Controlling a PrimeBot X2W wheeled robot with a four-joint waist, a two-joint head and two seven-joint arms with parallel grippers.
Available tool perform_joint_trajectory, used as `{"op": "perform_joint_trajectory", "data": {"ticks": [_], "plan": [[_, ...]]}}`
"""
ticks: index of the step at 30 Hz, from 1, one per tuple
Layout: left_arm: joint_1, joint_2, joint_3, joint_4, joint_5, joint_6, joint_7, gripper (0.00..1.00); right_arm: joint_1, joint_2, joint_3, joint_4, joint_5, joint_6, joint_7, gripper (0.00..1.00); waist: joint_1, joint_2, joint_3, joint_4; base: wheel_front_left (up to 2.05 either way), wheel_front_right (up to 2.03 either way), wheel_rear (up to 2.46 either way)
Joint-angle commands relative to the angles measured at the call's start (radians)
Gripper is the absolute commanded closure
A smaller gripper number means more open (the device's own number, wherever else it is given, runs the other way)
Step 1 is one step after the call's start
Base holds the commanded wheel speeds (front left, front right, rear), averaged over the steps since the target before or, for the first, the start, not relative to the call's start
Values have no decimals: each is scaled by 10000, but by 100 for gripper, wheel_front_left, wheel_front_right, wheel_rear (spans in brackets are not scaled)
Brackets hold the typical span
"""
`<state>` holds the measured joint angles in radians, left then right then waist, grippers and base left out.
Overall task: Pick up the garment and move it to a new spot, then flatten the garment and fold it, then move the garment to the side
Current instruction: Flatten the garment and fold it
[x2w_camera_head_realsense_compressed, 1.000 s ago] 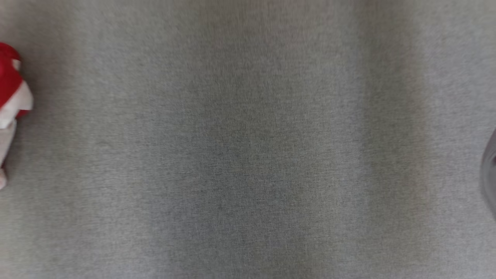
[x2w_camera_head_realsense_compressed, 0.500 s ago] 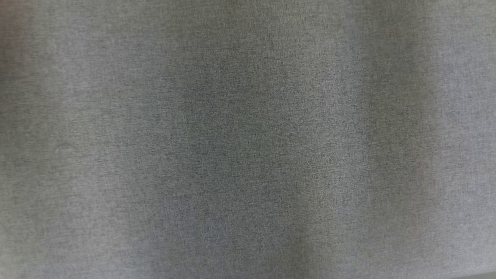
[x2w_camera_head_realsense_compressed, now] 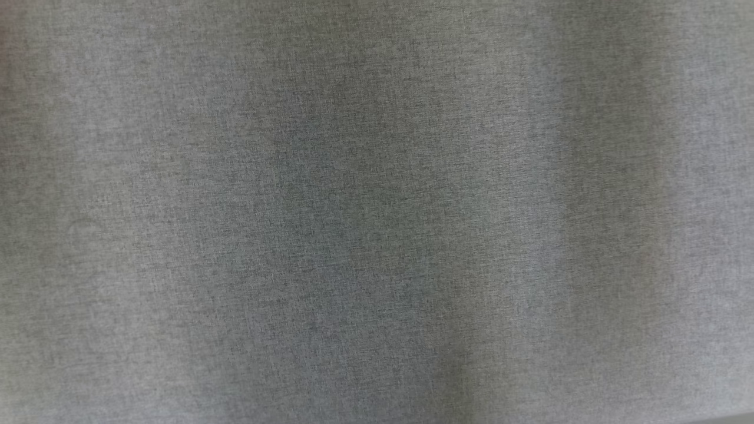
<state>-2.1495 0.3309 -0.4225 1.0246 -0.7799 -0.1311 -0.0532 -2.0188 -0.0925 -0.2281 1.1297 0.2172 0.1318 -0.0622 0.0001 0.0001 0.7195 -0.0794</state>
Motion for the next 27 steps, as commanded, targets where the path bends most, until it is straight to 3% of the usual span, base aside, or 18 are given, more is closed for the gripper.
{"op": "perform_joint_trajectory", "data": {"ticks": [1, 13, 21, 27], "plan": [[-183, 79, -72, 36, -57, 14, -80, 100, -138, -34, -18, 93, -141, -24, -98, 100, -1, -1, 33, 26, 0, 0, 0], [495, 198, -998, -206, -503, 13, -816, 100, -4, 113, -58, 812, -132, -24, -812, 100, -1, -1, -182, 44, 0, 0, 0], [3336, 954, -1676, -1835, -1612, 13, -1481, 100, 1663, 353, 774, 588, 962, -24, -1137, 100, -1, -1, -994, 34, 0, 0, 0], [6454, 1641, -1570, -3434, -2312, 31, -2002, 100, 4253, 419, 2012, -529, 2421, -24, -1040, 100, -1, -1, -1976, 117, 0, 0, 0]]}}
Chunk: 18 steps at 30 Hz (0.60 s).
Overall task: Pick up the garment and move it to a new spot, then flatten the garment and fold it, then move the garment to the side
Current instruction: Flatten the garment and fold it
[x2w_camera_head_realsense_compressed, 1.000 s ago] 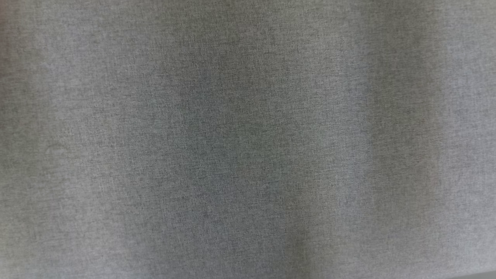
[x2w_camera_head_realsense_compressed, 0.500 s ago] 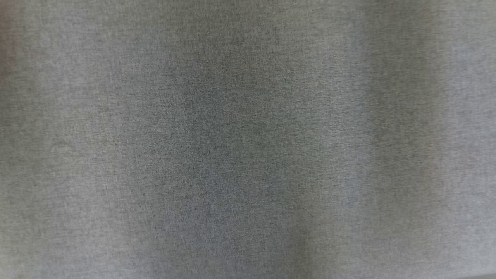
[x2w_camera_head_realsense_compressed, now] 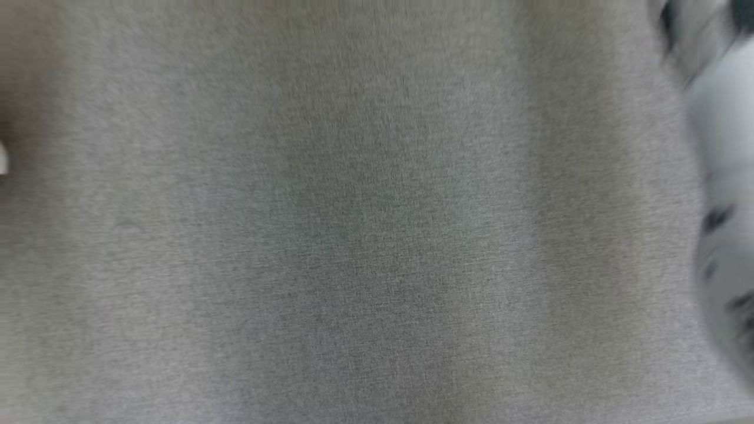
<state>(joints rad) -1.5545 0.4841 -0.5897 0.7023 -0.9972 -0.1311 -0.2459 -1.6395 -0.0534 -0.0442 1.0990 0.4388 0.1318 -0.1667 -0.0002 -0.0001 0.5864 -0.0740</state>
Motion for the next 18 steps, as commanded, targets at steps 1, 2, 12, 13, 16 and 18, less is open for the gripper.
{"op": "perform_joint_trajectory", "data": {"ticks": [1, 2, 12, 13, 16, 18], "plan": [[504, 109, 102, -210, -140, 31, -75, 100, 460, 28, 174, -222, 205, -24, 5, 100, 2, 1, -645, 62, 0, 0, 0], [1082, 181, 211, -504, -198, 103, -129, 100, 1007, 27, 400, -539, 500, -24, 9, 100, 2, 1, -822, 70, 0, 0, 0], [7423, 363, 1781, -4992, 179, 1754, -200, 100, 6593, -597, 1618, -4212, 2721, -24, 584, 100, 2, 1, -1954, 145, 0, 0, 0], [8048, 295, 1971, -5422, 255, 1901, -200, 100, 7113, -696, 1603, -4567, 2821, -24, 576, 100, 2, 1, -2052, 155, 0, 0, 0], [9850, 26, 2414, -6481, 538, 2220, -191, 100, 8678, -843, 1364, -5550, 3102, -24, 724, 100, 2, 1, -2384, 185, 0, 0, 0], [11008, -101, 2555, -6952, 660, 2263, -192, 100, 9637, -840, 1072, -6118, 3258, -24, 858, 100, 2, 1, -2589, 174, 0, 0, 0]]}}
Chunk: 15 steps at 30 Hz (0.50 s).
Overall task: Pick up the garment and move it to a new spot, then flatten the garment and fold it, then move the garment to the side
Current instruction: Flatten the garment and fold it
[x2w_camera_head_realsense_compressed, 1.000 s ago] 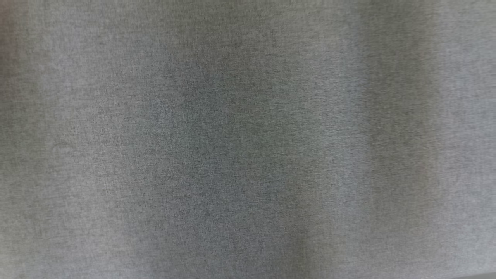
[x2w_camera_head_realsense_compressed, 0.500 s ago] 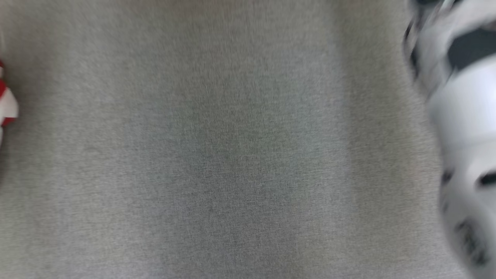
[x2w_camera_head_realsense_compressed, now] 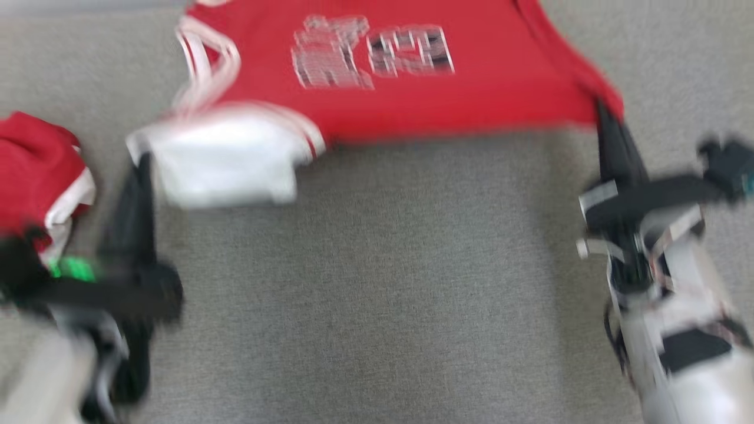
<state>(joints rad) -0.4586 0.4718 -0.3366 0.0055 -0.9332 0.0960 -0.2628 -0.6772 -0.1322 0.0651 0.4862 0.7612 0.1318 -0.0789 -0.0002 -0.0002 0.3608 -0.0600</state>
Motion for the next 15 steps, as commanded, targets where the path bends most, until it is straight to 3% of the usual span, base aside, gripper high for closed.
{"op": "perform_joint_trajectory", "data": {"ticks": [1, 10, 15], "plan": [[541, -30, 92, -170, 134, 33, -23, 100, 453, -43, -151, -283, 62, -24, 60, 100, 2, 2, -420, 36, 0, 0, 0], [3998, -1179, 311, -678, 566, 73, -25, 100, 4135, 463, -1655, -1995, -102, -24, 761, 100, 2, 2, -1219, 151, 0, 0, 0], [5170, -1798, 667, -438, 726, -152, -25, 100, 5706, 666, -2325, -2674, -156, -25, 1100, 100, 2, 2, -1610, 304, 0, 0, 0]]}}
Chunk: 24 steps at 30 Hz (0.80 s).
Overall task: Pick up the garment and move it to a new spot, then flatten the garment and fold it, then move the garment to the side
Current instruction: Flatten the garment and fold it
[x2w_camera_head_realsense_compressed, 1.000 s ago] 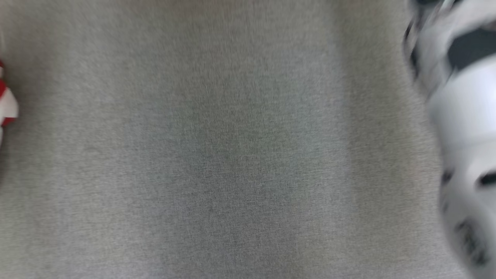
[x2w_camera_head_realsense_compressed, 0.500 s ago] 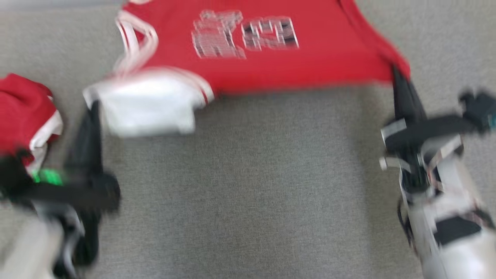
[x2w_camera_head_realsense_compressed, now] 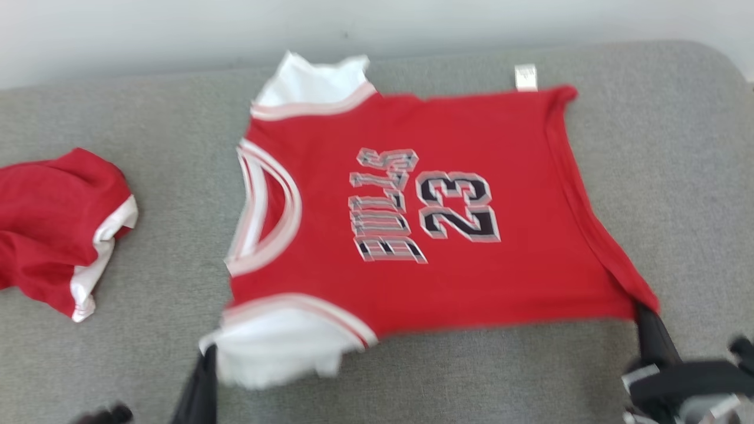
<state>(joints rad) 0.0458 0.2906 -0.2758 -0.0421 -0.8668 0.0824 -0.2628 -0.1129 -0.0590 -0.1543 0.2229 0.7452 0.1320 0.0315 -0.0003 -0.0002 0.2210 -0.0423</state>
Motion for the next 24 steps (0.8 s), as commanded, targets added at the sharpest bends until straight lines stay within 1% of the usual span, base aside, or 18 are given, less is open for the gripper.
{"op": "perform_joint_trajectory", "data": {"ticks": [1, 7, 10, 18, 24], "plan": [[314, -83, 31, 96, 98, -56, -25, 100, 336, -34, -291, -131, 36, -27, 42, 100, 3, 2, -281, 159, 0, 0, 0], [948, -432, -207, 307, 349, -235, -27, 100, 1515, 52, -930, -554, -33, -27, 356, 100, 3, 2, -526, 295, 0, 0, 0], [1021, -527, -230, 313, 392, -235, -27, 100, 1796, 66, -908, -653, 192, -27, 405, 100, 3, 2, -540, 283, 0, 0, 0], [507, -413, -495, 63, 596, -395, 138, 100, 1588, 70, -715, -649, 268, -27, 439, 100, 3, 2, -578, 207, 0, 0, 0], [-323, -189, -597, 106, 765, -601, 466, 100, 1149, 75, -684, -761, 48, -27, 834, 100, 3, 2, -565, 105, 0, 0, 0]]}}
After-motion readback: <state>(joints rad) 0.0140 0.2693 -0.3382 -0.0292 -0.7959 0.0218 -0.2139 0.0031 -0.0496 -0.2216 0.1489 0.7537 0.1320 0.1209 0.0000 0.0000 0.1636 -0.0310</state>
